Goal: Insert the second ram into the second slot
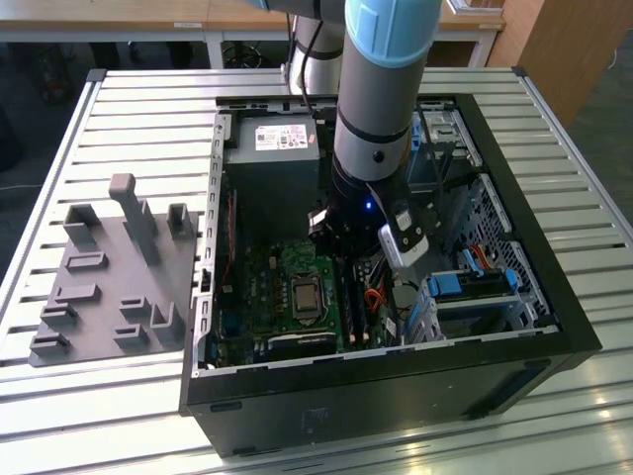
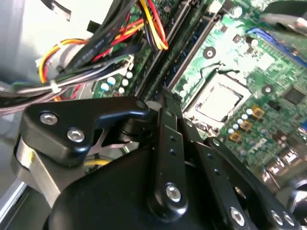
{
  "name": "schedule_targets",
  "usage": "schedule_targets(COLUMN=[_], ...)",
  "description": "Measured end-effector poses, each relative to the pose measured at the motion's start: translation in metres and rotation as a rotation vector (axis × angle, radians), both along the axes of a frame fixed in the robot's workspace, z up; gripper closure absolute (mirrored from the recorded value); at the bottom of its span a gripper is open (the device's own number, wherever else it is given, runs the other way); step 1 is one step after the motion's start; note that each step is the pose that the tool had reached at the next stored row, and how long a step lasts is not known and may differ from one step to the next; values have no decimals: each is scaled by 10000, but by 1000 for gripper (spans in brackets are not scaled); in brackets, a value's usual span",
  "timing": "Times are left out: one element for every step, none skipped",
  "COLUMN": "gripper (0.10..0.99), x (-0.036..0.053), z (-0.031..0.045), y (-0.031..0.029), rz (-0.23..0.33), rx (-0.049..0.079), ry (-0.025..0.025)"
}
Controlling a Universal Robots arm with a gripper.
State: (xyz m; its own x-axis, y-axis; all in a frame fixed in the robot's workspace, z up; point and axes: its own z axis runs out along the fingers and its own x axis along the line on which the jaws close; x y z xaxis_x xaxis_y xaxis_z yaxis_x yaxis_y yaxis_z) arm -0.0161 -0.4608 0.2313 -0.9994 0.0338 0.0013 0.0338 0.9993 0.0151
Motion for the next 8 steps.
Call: schedule_targets(gripper=[980, 980, 980, 980, 980, 980, 980, 980], x=[0, 0, 0, 0, 0, 0, 0, 0], z=[15, 28, 31, 35, 40, 44, 51, 60], y=[0, 0, 0, 0, 0, 0, -1, -1], rz=[0, 0, 0, 1, 1, 0, 0, 0], rx=[-1, -4, -1, -1, -3, -1, -2, -3], ry=[0, 2, 1, 2, 3, 4, 7, 10])
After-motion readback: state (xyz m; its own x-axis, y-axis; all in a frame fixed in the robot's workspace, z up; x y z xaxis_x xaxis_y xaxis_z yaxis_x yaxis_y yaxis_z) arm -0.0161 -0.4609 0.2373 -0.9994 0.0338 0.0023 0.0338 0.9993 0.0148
